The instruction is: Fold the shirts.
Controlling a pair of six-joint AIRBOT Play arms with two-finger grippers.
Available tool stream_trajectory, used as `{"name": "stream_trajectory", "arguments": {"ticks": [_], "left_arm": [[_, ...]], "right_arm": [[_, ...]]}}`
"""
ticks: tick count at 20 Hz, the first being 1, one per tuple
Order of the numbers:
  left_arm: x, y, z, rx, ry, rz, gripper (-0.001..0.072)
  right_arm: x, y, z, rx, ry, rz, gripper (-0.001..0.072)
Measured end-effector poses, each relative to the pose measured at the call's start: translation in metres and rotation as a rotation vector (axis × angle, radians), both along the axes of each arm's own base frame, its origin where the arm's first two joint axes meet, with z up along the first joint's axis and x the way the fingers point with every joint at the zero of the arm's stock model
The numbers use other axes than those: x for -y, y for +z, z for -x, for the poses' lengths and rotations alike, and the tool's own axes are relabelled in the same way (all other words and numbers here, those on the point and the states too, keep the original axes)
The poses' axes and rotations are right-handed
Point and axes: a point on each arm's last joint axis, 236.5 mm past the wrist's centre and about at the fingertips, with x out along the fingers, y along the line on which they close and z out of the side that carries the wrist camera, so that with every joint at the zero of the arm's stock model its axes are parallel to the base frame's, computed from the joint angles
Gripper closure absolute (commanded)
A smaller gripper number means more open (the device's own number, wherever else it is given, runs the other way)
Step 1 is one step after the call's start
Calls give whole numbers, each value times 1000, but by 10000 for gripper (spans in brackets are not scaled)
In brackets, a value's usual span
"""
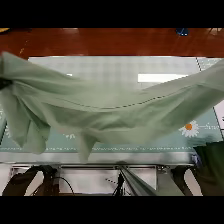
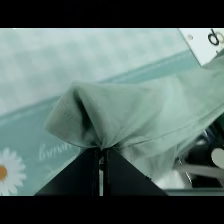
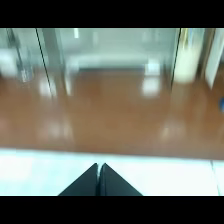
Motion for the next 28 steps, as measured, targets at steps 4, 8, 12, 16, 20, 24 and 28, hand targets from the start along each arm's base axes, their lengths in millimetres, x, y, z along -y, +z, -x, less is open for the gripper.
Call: {"name": "stream_trajectory", "arguments": {"ticks": [4,8,12,16,20,24,28], "left_arm": [[-1,-66,-21,-193,25,60,684],[11,-143,-50,-321,29,111,683],[23,-218,-82,-377,39,110,683],[23,-294,-105,-501,88,87,683],[22,-359,-107,-665,111,64,683],[17,-379,-115,-712,131,62,608],[-2,-353,-139,-688,139,98,255]], "right_arm": [[5,-75,-73,-252,58,14,689],[-12,-141,-167,-351,114,-9,689],[-27,-190,-250,-320,107,-95,689],[-28,-267,-297,-415,72,-172,688],[-38,-356,-302,-616,85,-200,687],[-44,-389,-296,-706,104,-204,687],[-46,-383,-290,-714,121,-196,687]]}}
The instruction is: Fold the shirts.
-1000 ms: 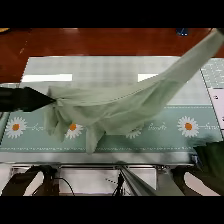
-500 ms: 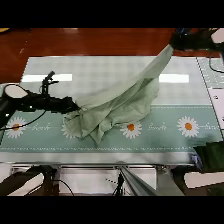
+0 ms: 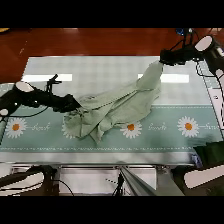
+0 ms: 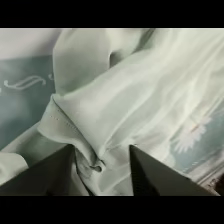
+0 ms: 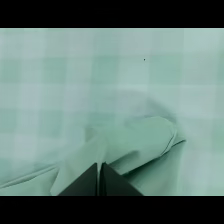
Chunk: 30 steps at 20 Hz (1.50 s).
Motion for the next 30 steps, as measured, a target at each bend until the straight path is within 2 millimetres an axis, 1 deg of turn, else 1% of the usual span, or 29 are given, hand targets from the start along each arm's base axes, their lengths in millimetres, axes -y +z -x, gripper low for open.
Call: {"name": "stream_trajectory", "arguments": {"ticks": [2,4,6,7,8,10,12,14,16,17,19,21,25,26,27,28,29,30], "left_arm": [[-16,23,-7,8,1,25,255],[-34,47,-5,18,9,42,256],[-47,57,9,12,17,26,254],[-51,58,21,-3,12,16,214],[-50,56,36,-23,5,12,156],[-45,45,63,-67,-2,7,156],[-34,26,90,-122,-26,7,156],[-20,5,111,-161,-55,-5,156],[-5,-12,125,-175,-90,-22,156],[3,-19,129,-172,-109,-31,156],[14,-30,129,-143,-127,-59,156],[22,-39,125,-111,-131,-82,156],[31,-54,116,-80,-111,-111,165],[35,-57,114,-87,-101,-109,248],[37,-60,112,-94,-84,-107,441],[37,-66,111,-101,-76,-116,618],[37,-70,110,-106,-67,-122,683],[40,-71,110,-115,-60,-112,683]], "right_arm": [[-1,9,3,11,13,6,687],[-2,18,7,20,29,14,687],[-1,24,12,23,44,29,687],[0,24,15,17,52,40,687],[1,23,17,8,60,52,687],[5,20,23,-13,73,81,687],[9,17,28,-30,82,107,687],[12,15,31,-45,89,127,687],[14,13,34,-56,96,141,687],[14,13,34,-58,100,145,687],[15,11,36,-63,104,152,687],[16,11,37,-68,107,155,687],[16,9,39,-79,113,159,687],[16,9,40,-81,114,159,687],[16,9,41,-85,116,158,687],[15,8,41,-87,117,158,687],[15,8,42,-91,118,158,687],[15,8,43,-93,119,157,687]]}}
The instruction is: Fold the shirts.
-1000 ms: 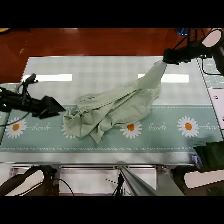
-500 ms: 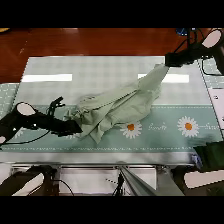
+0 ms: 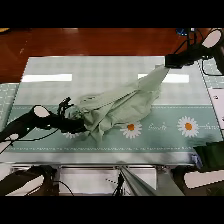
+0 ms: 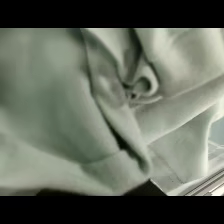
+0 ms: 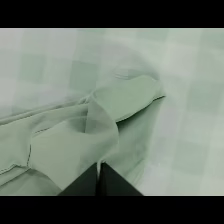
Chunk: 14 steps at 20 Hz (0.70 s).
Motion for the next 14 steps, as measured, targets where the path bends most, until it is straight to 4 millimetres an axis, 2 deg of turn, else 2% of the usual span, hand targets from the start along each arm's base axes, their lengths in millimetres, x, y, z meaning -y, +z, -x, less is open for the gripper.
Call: {"name": "stream_trajectory", "arguments": {"ticks": [2,4,6,7,8,10,12,13,14], "left_arm": [[4,1,-2,7,-12,13,685],[8,10,-9,34,-39,26,686],[17,36,-18,80,-81,66,686],[21,55,-23,117,-111,84,686],[24,77,-32,172,-132,98,686],[22,133,-49,301,-172,110,686],[10,208,-70,484,-168,106,686],[1,247,-76,578,-160,94,686],[-12,295,-84,700,-131,77,686]], "right_arm": [[0,-1,2,-11,3,0,687],[-1,-3,6,-26,8,2,687],[2,-1,10,-35,12,15,687],[3,3,11,-29,13,24,687],[6,9,13,-18,14,37,687],[11,32,16,31,19,70,687],[18,69,21,119,16,106,687],[20,95,23,187,9,120,688],[22,124,26,263,0,133,688]]}}
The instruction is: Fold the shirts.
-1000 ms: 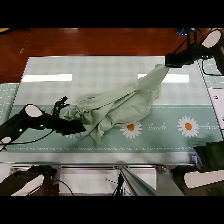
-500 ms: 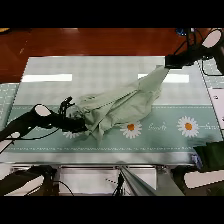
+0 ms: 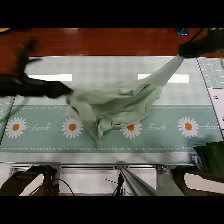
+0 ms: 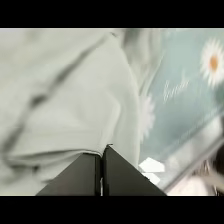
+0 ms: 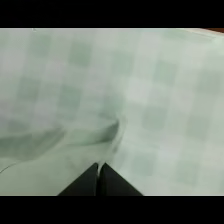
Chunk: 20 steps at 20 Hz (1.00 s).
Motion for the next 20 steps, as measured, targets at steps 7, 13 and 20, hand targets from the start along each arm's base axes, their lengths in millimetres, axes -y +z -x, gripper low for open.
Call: {"name": "stream_trajectory", "arguments": {"ticks": [7,13,20], "left_arm": [[-80,216,47,552,243,-161,685],[-86,217,86,481,281,-221,685],[-80,157,88,226,234,-162,685]], "right_arm": [[13,272,95,732,-102,-23,689],[30,396,201,1064,-183,9,690],[42,364,130,955,-214,41,689]]}}
